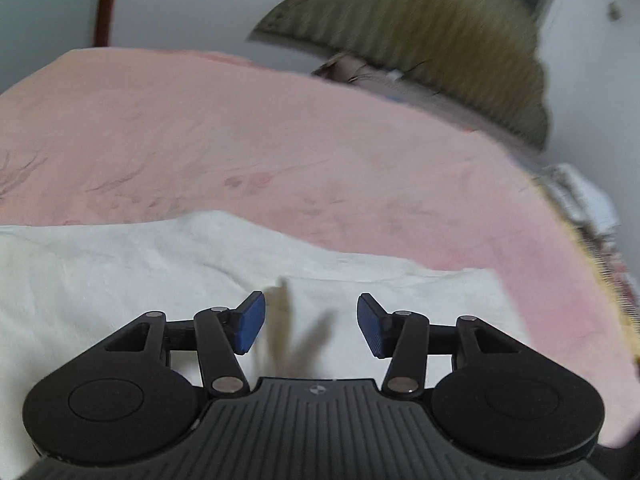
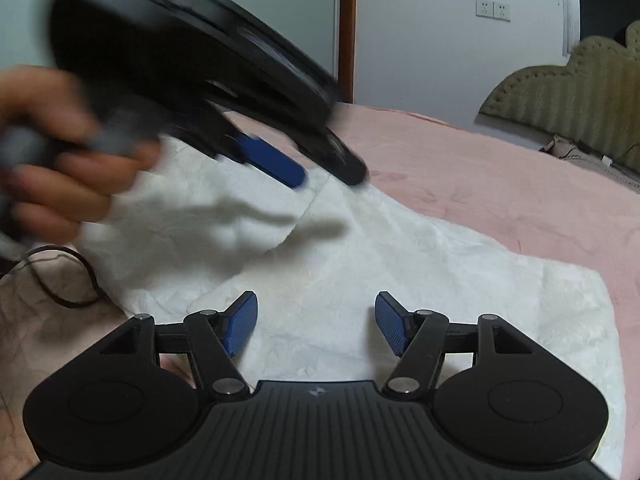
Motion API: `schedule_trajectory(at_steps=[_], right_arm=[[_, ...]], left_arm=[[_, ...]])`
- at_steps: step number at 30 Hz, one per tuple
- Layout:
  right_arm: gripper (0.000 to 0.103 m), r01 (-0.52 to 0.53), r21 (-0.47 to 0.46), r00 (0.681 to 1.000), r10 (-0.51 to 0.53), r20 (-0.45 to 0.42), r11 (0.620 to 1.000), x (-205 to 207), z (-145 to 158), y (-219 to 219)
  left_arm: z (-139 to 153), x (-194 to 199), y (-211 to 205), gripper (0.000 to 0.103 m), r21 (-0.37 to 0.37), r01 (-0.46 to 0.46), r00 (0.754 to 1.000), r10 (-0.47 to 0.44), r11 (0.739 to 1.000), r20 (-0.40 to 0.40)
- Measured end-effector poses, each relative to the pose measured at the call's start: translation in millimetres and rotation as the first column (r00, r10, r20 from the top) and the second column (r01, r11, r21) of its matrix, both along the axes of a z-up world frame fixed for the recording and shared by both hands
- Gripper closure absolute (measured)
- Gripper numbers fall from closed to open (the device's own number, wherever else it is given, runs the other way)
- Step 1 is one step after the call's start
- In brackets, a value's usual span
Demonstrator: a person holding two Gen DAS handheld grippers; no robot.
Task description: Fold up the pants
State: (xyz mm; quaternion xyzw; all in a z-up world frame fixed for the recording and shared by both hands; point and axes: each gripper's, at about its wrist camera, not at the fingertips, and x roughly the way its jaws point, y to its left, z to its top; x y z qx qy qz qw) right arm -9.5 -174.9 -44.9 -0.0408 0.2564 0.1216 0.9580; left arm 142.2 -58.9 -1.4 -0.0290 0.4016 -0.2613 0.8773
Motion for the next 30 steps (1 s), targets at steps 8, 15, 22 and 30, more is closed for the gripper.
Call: schedule_trajectory(at_steps=[8, 15, 22, 30], right_arm=[[0.037, -0.061, 0.010, 0.997, 0.062, -0.047, 0.998, -4, -6, 4], [0.037, -0.103, 0.046, 0.995, 0.103, 0.012, 0.994, -13, 8, 11], [0.025, -0.191, -0.004, 0.980, 0.191, -0.052, 0.982, -8, -2, 33], [0.023, -0.205, 0.082, 0.975, 0.211, -0.076, 0.975, 6, 4, 36]], left_arm=[[-9, -3, 8, 0.044, 0.048, -0.063, 0.997, 0.061, 0.997, 0.045], [9, -40, 77, 0.026, -0.016, -0.178, 0.980, 0.179, 0.984, 0.083], [8, -72, 145, 0.026, 0.048, -0.329, 0.937, 0.320, 0.943, 0.140], [-6, -81, 187, 0.021, 0.142, -0.365, 0.919, 0.332, 0.920, 0.212]])
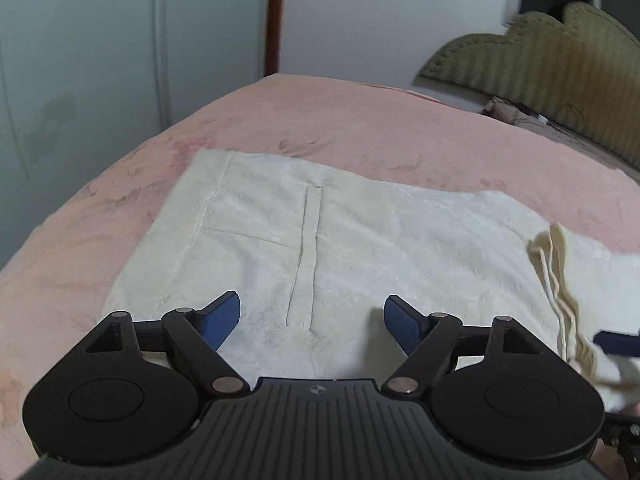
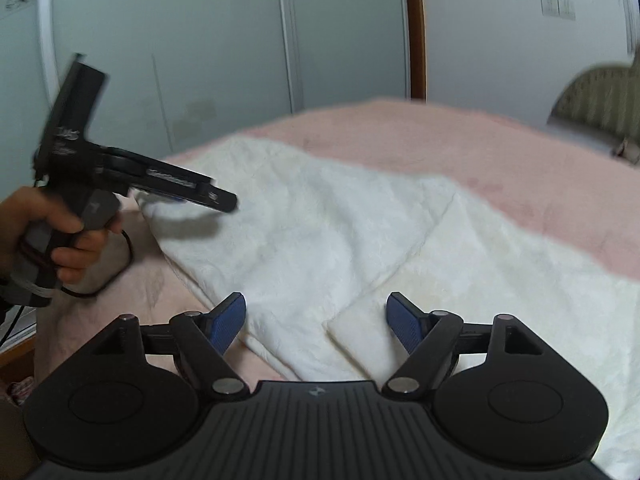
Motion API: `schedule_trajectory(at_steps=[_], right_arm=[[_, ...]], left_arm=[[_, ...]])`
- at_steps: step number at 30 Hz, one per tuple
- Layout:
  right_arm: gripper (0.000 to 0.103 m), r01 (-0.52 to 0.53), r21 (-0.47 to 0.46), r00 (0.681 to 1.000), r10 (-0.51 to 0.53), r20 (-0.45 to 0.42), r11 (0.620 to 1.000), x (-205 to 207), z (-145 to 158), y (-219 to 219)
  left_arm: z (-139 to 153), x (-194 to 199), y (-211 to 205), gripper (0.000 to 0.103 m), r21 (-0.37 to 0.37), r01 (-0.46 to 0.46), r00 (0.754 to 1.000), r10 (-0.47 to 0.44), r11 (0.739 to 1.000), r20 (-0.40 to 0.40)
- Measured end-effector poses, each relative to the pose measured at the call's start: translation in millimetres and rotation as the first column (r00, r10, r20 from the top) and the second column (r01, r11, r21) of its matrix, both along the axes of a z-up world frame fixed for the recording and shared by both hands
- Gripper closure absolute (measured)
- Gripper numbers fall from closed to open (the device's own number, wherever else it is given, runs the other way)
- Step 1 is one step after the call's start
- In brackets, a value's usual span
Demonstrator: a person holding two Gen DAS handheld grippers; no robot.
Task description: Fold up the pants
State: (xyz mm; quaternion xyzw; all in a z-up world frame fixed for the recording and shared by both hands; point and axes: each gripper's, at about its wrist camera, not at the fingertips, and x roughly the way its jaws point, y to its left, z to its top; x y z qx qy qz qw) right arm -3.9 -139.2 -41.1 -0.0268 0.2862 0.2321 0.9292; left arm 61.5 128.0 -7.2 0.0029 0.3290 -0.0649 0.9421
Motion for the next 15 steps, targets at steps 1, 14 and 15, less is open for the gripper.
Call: schedule_trajectory(at_steps=[1, 14, 15], right_arm=[[0.023, 0.000, -0.019, 1.000, 0.000, -0.002, 1.000, 1, -3, 2], [0.022, -0.132, -0.182, 0.972, 0.164, 0.170, 0.974, -1, 18, 69], [0.022, -0.163, -0.215, 0.962, 0.203, 0.181, 0.963, -2, 17, 81]], left_arm=[[0, -3, -2, 0.020, 0.032, 0.016, 1.000, -0.017, 0.999, 0.008], [8, -29, 121, 0.023, -0.397, -0.267, 0.962, 0.217, 0.878, -0.165], [5, -31, 127, 0.023, -0.447, -0.270, 0.960, 0.203, 0.853, -0.191]])
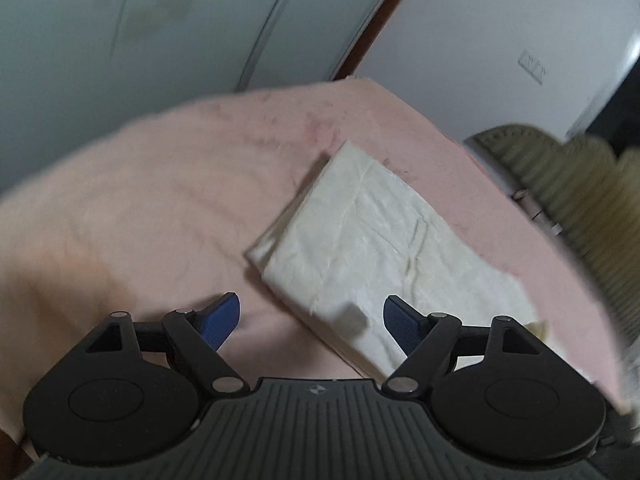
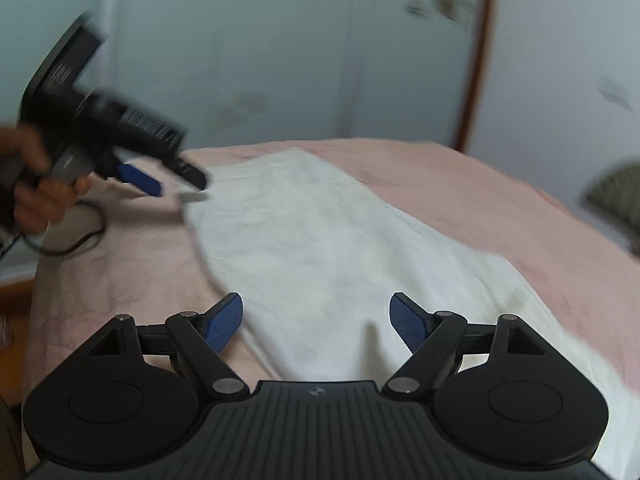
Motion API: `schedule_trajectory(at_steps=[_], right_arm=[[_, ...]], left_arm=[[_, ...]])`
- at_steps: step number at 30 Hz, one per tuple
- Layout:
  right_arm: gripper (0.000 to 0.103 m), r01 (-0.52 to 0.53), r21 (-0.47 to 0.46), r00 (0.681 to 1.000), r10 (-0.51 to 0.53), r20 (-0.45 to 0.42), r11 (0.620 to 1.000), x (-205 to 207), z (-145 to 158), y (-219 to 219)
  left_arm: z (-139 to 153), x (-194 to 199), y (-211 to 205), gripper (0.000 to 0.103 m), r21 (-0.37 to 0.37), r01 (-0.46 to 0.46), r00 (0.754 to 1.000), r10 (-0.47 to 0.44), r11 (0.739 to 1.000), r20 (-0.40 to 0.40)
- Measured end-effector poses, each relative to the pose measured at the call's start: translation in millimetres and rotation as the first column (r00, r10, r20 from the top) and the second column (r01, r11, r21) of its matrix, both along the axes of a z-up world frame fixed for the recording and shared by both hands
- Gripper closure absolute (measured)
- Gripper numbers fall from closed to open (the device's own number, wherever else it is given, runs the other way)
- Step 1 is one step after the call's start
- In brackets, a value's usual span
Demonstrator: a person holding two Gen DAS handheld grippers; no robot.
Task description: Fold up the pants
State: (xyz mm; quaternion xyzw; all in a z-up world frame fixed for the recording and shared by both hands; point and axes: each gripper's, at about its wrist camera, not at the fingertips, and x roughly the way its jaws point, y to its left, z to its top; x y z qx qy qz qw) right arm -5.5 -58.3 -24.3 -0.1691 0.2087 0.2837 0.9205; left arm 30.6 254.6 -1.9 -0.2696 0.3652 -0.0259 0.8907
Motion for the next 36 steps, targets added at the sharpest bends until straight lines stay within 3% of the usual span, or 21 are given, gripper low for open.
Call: schedule_trajectory(at_steps=[5, 8, 10, 15, 21, 23, 26, 27, 28, 30, 31, 34, 36], right_arm=[[0.022, -0.130, -0.185, 0.989, 0.141, 0.051, 0.974, 2, -17, 58], [0.022, -0.128, -0.244, 0.984, 0.153, 0.090, 0.961, 7, -25, 81], [0.022, -0.105, -0.254, 0.984, 0.138, 0.115, 0.962, 17, -27, 92], [0.022, -0.053, -0.208, 0.990, 0.078, 0.118, 0.977, 47, -22, 100], [0.022, 0.016, 0.008, 0.993, -0.017, 0.121, 1.000, 62, 11, 70], [0.022, -0.004, 0.053, 0.998, 0.000, 0.066, 0.999, 68, 17, 60], [0.021, -0.123, 0.088, 0.990, 0.128, -0.059, 0.988, 70, 23, 48], [0.021, -0.141, 0.134, 0.986, 0.151, -0.069, 0.981, 69, 27, 42], [0.021, -0.140, 0.182, 0.985, 0.156, -0.076, 0.973, 71, 32, 34], [0.021, -0.087, 0.266, 0.988, 0.118, -0.100, 0.960, 80, 39, 18], [0.021, -0.044, 0.287, 0.990, 0.081, -0.119, 0.957, 89, 40, 12], [0.021, 0.089, 0.194, 0.972, -0.043, -0.231, 0.977, 119, 25, 14], [0.021, 0.093, 0.100, 0.954, -0.060, -0.295, 0.991, 131, 5, 22]], left_arm=[[-12, 1, 10, 0.021, -0.243, 0.038, 0.999, -0.040, 0.969, -0.007], [-29, 8, 7, 0.017, -0.402, 0.046, 0.998, -0.061, 0.915, -0.024], [-35, 13, 4, 0.013, -0.457, 0.048, 0.998, -0.059, 0.888, -0.010], [-36, 21, -8, 0.002, -0.471, 0.030, 0.999, -0.020, 0.882, 0.026], [-35, 38, -11, 0.002, -0.466, -0.006, 0.997, 0.044, 0.885, 0.070], [-33, 46, -13, 0.003, -0.453, -0.016, 0.995, 0.059, 0.891, 0.082], [-33, 57, -15, 0.010, -0.422, -0.022, 0.994, 0.064, 0.906, 0.085], [-33, 59, -16, 0.018, -0.409, -0.026, 0.994, 0.065, 0.912, 0.083], [-33, 60, -17, 0.023, -0.389, -0.025, 0.994, 0.064, 0.921, 0.088], [-35, 61, -17, 0.044, -0.355, -0.033, 0.995, 0.064, 0.934, 0.075], [-38, 61, -17, 0.049, -0.347, -0.045, 0.995, 0.074, 0.937, 0.069], [-41, 60, -14, 0.064, -0.334, -0.061, 0.994, 0.088, 0.941, 0.065], [-43, 60, -13, 0.077, -0.321, -0.070, 0.994, 0.094, 0.945, 0.058]])
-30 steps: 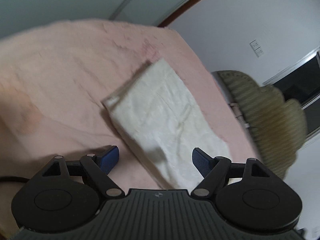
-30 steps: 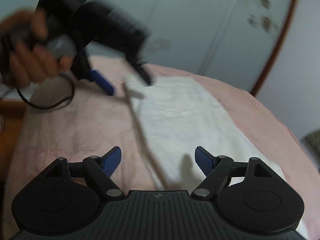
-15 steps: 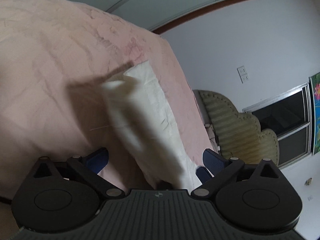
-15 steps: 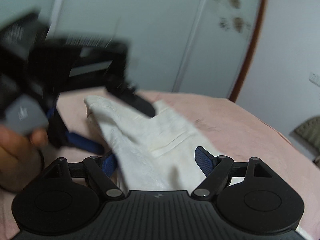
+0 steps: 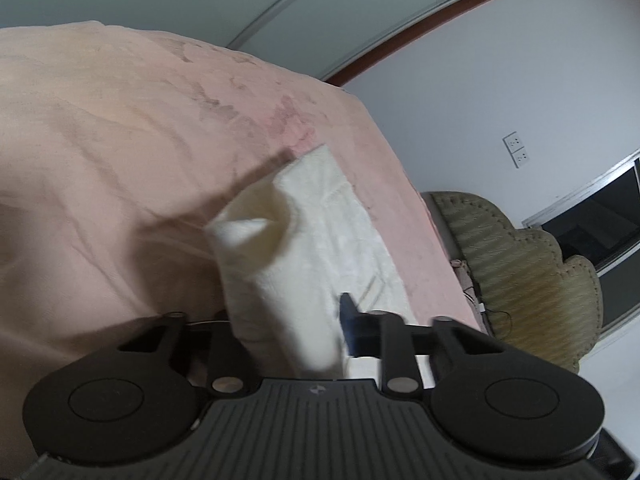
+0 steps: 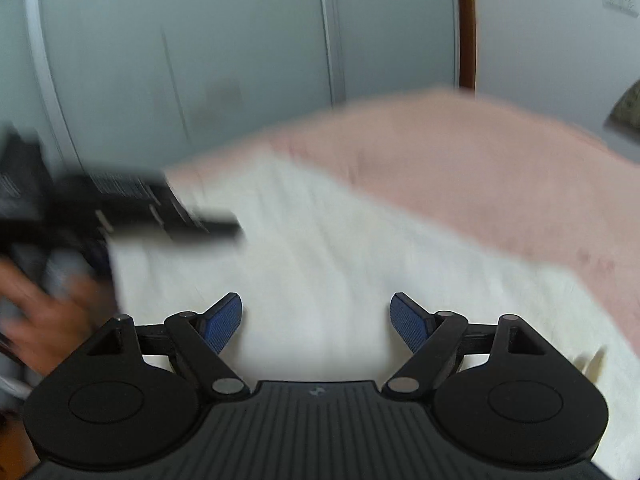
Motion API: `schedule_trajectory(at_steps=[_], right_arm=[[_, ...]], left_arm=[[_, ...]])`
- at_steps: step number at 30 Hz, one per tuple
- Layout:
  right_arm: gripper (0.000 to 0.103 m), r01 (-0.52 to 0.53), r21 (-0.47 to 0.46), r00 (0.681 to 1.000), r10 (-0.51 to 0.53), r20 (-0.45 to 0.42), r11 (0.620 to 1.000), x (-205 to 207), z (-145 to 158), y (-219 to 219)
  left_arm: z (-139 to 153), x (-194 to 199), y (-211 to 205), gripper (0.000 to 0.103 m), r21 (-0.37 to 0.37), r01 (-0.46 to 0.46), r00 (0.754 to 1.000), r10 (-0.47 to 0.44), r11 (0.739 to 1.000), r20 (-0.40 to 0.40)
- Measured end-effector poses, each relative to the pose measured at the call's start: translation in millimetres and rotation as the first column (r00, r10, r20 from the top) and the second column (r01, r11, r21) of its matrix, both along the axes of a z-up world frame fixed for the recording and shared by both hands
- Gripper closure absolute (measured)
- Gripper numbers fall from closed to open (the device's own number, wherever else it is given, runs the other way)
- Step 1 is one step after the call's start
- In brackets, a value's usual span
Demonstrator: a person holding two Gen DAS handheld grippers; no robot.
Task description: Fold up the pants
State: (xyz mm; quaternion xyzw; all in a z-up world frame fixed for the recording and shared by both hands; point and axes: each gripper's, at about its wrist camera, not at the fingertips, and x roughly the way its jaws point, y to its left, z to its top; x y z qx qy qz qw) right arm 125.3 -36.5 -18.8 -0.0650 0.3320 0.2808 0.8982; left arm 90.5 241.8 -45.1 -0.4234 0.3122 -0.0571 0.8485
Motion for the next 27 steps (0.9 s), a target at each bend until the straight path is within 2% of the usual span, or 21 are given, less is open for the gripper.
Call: schedule_trajectory(at_steps=[2, 5, 7, 9, 12, 16, 18, 20, 23, 27], right_arm=[[0.020, -0.014, -0.018, 1.000, 0.015, 0.002, 1.000, 2, -9, 3], [0.020, -0.052, 0.043, 0.999, 0.052, 0.002, 0.998, 8, 3, -3], [0.020, -0.061, 0.069, 0.998, 0.059, 0.027, 0.996, 19, 14, -10], [0.020, -0.070, 0.039, 0.995, 0.067, 0.072, 0.997, 22, 18, -15], [0.020, -0.108, -0.006, 0.992, 0.108, 0.071, 0.994, 31, 13, -15], [0.020, -0.130, 0.025, 0.988, 0.127, 0.087, 0.991, 24, 12, -20], [0.020, -0.126, 0.048, 0.988, 0.121, 0.095, 0.991, 16, 11, -24], [0.020, -0.099, 0.046, 0.991, 0.095, 0.094, 0.994, 12, 10, -26], [0.020, -0.041, 0.039, 0.997, 0.039, 0.063, 0.998, 12, 4, -33], [0.016, -0.001, 0.053, 1.000, 0.001, -0.006, 0.999, 21, -11, -38]], left_arm=[[2, -1, -1, 0.087, 0.040, 0.004, 1.000, -0.005, 0.999, 0.004], [17, -7, -10, 0.090, 0.143, 0.024, 0.998, -0.031, 0.989, 0.047], [32, -11, -22, 0.090, 0.225, 0.041, 0.993, -0.065, 0.974, 0.102], [48, -19, -36, 0.090, 0.310, 0.049, 0.982, -0.102, 0.949, 0.156], [70, -34, -58, 0.090, 0.412, 0.062, 0.960, -0.168, 0.909, 0.225], [84, -46, -86, 0.090, 0.513, 0.066, 0.942, -0.223, 0.856, 0.250], [84, -47, -95, 0.090, 0.541, 0.060, 0.942, -0.226, 0.839, 0.246], [80, -50, -101, 0.089, 0.551, 0.050, 0.950, -0.210, 0.833, 0.232], [73, -47, -98, 0.081, 0.548, 0.029, 0.964, -0.168, 0.836, 0.206], [53, -39, -83, 0.080, 0.523, 0.021, 0.985, -0.107, 0.852, 0.134]])
